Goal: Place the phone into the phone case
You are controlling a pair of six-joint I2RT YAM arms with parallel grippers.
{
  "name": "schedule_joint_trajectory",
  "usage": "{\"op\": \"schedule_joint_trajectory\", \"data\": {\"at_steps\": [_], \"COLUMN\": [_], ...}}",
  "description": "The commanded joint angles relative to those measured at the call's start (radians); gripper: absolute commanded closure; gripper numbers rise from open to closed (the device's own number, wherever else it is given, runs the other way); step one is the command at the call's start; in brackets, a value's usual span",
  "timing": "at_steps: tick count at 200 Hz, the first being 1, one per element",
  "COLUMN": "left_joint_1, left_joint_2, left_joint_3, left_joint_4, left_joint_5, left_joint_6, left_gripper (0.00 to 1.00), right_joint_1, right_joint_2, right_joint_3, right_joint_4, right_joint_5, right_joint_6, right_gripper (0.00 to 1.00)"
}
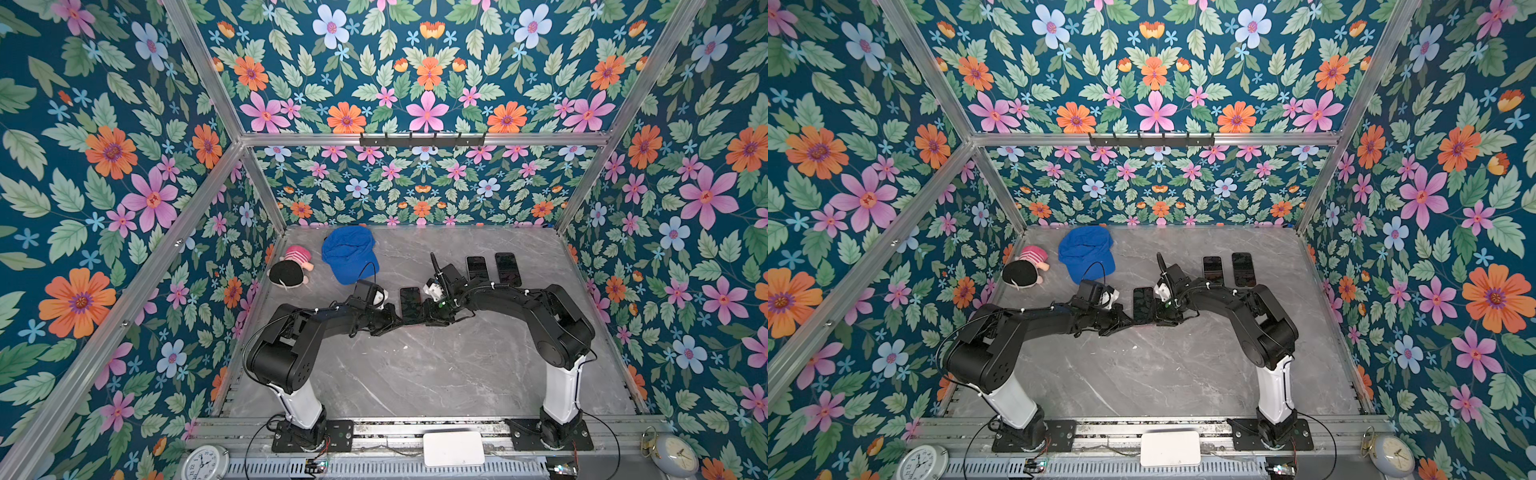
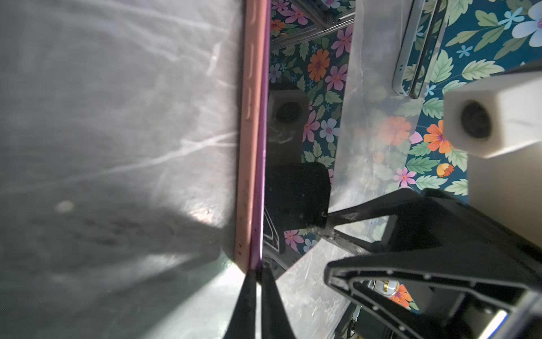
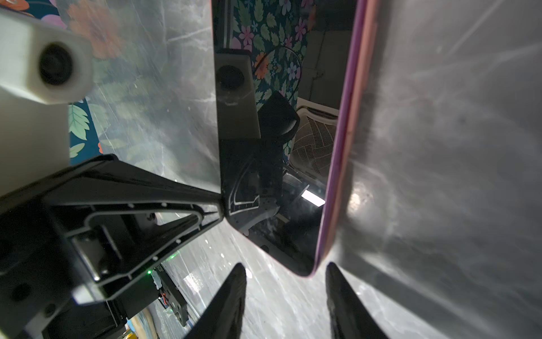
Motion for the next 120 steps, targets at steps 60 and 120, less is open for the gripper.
{"op": "schedule_joint_trajectory", "data": {"at_steps": [60, 120], "left_joint_1": [0.0, 0.001], "left_joint_2": [0.034, 0.048], "left_joint_3": [0.002, -0.001], "left_joint_4": [-0.038, -0.038], "left_joint_5": [-0.044, -0.047], "left_joint_6": [0.025, 0.029], "left_gripper": [0.95, 0.95], "right_joint_1": [0.016, 0.027], "right_joint_2": [0.025, 0.038], "right_joint_3": [0.003, 0.011], "right_joint_4": [0.027, 0.032], "right_joint_5": [-0.018, -0.018], "right_joint_6": [0.01, 0.011], "right_gripper": [0.55, 0.55]}}
